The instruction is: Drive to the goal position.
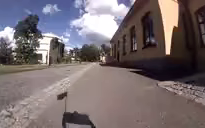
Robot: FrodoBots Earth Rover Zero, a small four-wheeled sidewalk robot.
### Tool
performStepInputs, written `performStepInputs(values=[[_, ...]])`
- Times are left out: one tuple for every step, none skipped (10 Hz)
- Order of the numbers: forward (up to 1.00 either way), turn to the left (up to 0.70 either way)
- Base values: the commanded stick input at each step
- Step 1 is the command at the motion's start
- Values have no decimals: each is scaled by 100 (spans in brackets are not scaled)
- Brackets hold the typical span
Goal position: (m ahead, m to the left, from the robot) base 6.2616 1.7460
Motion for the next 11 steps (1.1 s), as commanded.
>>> performStepInputs(values=[[85, 0], [85, 0], [85, 0], [85, 0], [85, 0], [85, 0], [85, 0], [85, 0], [85, 0], [85, 0], [85, 0]])
